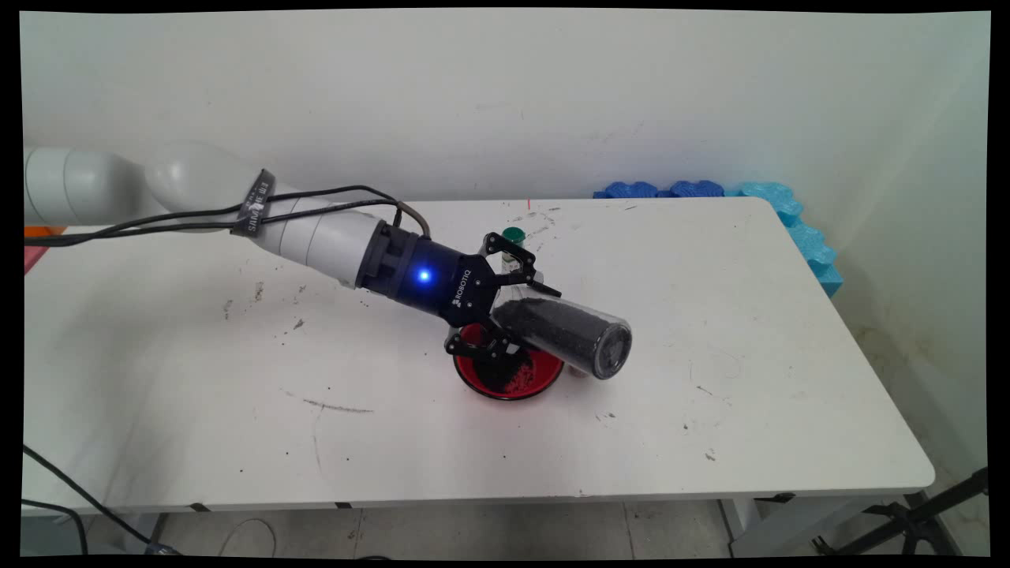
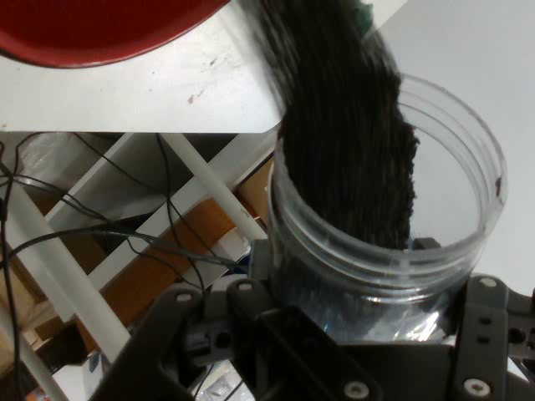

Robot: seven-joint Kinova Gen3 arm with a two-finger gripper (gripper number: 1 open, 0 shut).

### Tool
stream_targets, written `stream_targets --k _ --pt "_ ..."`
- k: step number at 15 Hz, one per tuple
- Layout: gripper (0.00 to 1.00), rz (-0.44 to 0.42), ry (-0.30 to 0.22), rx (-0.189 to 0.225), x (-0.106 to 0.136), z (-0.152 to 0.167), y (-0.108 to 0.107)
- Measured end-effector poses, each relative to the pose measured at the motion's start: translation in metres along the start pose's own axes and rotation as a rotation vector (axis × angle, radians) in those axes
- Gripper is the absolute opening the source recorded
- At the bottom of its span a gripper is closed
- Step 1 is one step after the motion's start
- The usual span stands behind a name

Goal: Pour the black seasoning powder in the red bowl

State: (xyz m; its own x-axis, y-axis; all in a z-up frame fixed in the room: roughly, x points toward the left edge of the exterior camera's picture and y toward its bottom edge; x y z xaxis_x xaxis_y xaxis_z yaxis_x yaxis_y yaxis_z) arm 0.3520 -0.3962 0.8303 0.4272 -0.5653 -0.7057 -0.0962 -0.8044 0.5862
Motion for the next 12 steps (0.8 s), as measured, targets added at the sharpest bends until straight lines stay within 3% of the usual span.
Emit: stream_targets --k 12 --pt "0.00 -0.061 0.005 -0.039 -0.0029 0.0016 0.0020"
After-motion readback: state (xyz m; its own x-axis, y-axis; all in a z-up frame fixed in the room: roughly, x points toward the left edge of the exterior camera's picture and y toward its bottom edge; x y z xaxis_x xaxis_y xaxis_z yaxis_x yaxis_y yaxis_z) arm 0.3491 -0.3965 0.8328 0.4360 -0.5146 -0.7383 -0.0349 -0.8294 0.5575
